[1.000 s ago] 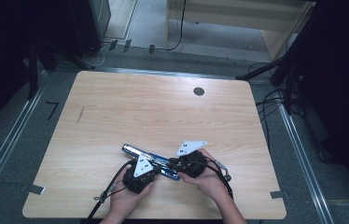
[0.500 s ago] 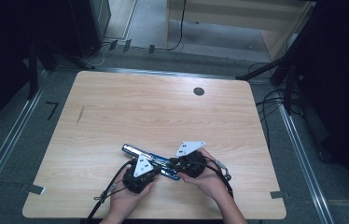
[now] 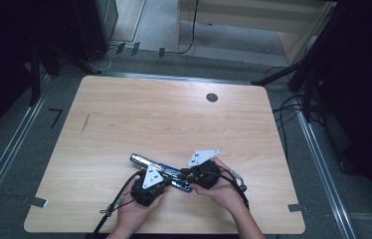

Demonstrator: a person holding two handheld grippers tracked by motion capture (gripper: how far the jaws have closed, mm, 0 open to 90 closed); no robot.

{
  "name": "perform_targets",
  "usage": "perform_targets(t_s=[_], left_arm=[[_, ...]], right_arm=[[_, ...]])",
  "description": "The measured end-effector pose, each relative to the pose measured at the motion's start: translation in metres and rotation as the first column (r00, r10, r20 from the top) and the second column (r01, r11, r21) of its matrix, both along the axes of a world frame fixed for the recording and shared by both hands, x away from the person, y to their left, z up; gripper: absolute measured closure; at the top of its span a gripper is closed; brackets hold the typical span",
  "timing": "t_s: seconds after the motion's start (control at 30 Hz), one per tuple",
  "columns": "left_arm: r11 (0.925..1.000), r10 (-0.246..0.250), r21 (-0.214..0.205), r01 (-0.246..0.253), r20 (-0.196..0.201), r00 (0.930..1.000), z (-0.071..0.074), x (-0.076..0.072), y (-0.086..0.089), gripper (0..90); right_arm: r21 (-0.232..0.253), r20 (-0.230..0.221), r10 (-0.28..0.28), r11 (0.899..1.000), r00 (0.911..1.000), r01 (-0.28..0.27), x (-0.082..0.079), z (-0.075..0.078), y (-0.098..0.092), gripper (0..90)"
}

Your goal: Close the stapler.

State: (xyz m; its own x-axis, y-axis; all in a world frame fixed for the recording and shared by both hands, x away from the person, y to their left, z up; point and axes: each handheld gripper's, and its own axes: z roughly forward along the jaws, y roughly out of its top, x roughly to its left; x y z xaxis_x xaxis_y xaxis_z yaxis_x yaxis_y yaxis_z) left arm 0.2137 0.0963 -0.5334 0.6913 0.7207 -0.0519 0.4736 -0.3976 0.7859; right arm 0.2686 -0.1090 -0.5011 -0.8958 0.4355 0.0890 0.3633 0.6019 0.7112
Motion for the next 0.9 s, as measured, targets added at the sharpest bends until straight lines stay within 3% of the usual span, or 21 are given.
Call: perform_targets(t_s=[0.53,0.9], left_arm=[[1.0000,-0.001,0.000,0.001,-0.001,1.0000,0.0001,0.0000,0.0001,90.0],[1.0000,-0.002,0.002,0.002,-0.002,1.0000,0.0001,0.0000,0.0002,90.0]], right_arm=[[0.018,-0.036,0.004,1.000,0.9993,-0.004,0.0032,-0.0008,-0.0026,76.9],[0.047,-0.033,-0.018,0.999,0.9993,0.019,0.0032,0.0025,-0.0060,75.0]])
